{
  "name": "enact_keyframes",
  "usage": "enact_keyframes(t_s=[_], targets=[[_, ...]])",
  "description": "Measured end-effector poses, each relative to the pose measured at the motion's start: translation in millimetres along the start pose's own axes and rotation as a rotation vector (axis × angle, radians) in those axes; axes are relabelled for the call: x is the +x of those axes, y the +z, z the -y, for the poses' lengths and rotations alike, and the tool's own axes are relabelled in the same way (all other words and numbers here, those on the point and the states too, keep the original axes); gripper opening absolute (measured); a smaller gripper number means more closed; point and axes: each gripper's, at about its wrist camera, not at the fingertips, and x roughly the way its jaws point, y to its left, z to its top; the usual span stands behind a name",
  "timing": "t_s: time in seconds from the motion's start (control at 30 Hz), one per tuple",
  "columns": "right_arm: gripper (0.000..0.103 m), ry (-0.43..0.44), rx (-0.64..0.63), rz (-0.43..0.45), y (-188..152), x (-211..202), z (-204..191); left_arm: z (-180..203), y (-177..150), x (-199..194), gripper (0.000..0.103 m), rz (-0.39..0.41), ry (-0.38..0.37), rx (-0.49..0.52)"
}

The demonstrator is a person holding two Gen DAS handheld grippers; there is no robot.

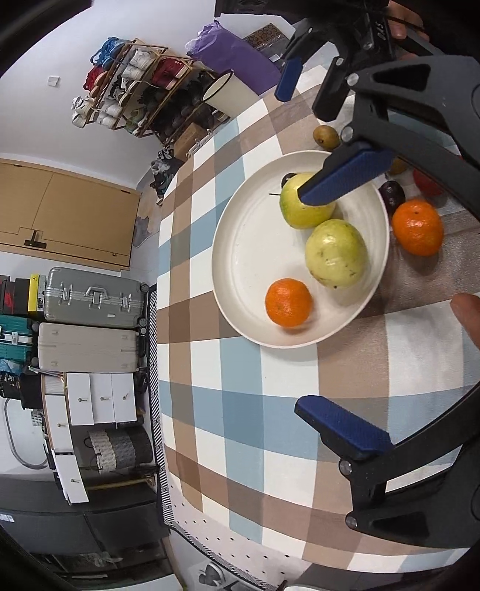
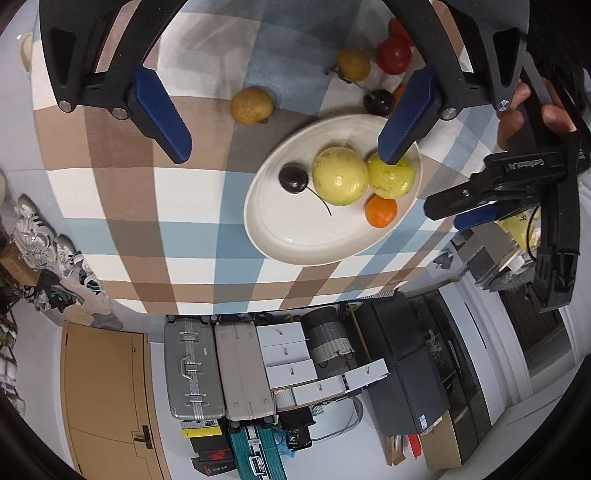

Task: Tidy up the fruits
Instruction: 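Move both tools back toward the fruits beside the plate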

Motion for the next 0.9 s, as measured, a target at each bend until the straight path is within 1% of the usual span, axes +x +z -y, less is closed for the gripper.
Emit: enact_keyframes(t_s=[0.17, 0.27, 0.47, 0.7, 0.9], targets=[[0.103, -0.008, 0.001, -0.007, -2.2, -4.5, 0.3, 4.7, -11.1, -12.1, 0.103, -0.01, 0.012, 0.015], [0.103, -0.017, -0.004, -0.021, -5.2, -6.3, 0.0, 5.9, -17.6, -16.7, 0.103, -0.021, 0.006, 0.015], [0.103, -0.029, -0.02, -0.045, -14.4, -8.5, -1.4, 9.7, -36.8, -24.0, 0.103, -0.048, 0.011, 0.027], [0.103, -0.051, -0.027, -0.071, -23.6, -8.6, 0.3, 18.1, -56.5, -20.4, 0.103, -0.087, 0.015, 0.065], [0.103, -0.067, -0.041, -0.086, -28.2, -7.2, 1.3, 19.8, -67.3, -15.5, 0.103, -0.111, 0.009, 0.071]])
